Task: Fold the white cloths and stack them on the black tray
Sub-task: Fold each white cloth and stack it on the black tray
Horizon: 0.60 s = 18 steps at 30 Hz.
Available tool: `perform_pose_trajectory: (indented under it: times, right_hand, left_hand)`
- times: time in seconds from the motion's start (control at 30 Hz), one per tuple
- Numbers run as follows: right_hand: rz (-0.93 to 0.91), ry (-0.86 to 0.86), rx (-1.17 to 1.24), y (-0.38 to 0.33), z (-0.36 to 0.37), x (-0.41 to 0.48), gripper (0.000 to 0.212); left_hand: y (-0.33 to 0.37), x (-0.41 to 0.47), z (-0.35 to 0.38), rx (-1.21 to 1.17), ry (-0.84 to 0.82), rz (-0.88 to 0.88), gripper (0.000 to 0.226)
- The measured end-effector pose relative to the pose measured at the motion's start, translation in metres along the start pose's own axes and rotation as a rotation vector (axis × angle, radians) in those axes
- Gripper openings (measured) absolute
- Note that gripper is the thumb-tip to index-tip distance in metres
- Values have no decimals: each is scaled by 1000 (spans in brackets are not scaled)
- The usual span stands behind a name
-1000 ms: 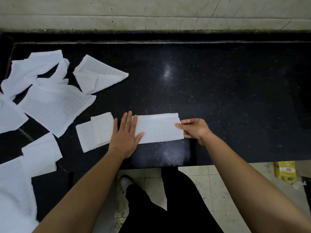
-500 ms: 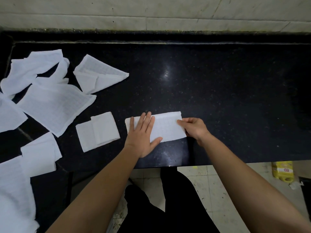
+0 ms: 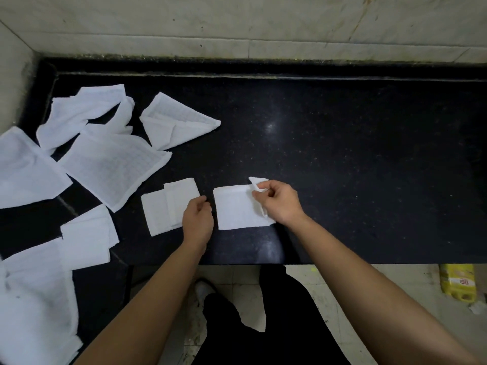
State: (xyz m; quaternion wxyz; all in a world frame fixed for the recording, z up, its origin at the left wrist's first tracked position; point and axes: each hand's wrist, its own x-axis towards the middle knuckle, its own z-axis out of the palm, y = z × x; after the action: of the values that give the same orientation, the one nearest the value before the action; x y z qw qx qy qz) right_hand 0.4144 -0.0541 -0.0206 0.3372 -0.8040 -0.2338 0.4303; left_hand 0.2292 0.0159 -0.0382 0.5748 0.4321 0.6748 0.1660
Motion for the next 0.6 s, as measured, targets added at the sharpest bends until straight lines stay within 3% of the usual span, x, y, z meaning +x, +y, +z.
perform_pose_trajectory:
  times: [0.2, 0.43, 0.53, 0.6]
  right_hand:
    - [-74, -94, -156, -13, 54, -3, 28]
    - [-95, -195, -269, -18, 82, -7, 40]
    - [-63, -320, -165, -12, 74, -9, 42]
    - [-99, -278, -45, -7, 61, -12, 36]
  left_hand:
    - [13, 7, -19, -141, -177, -121, 34]
    - [13, 7, -26, -173, -200, -112, 35]
    - [11, 10, -25, -173, -211, -110, 35]
    - [9, 11, -25, -84, -212, -53, 34]
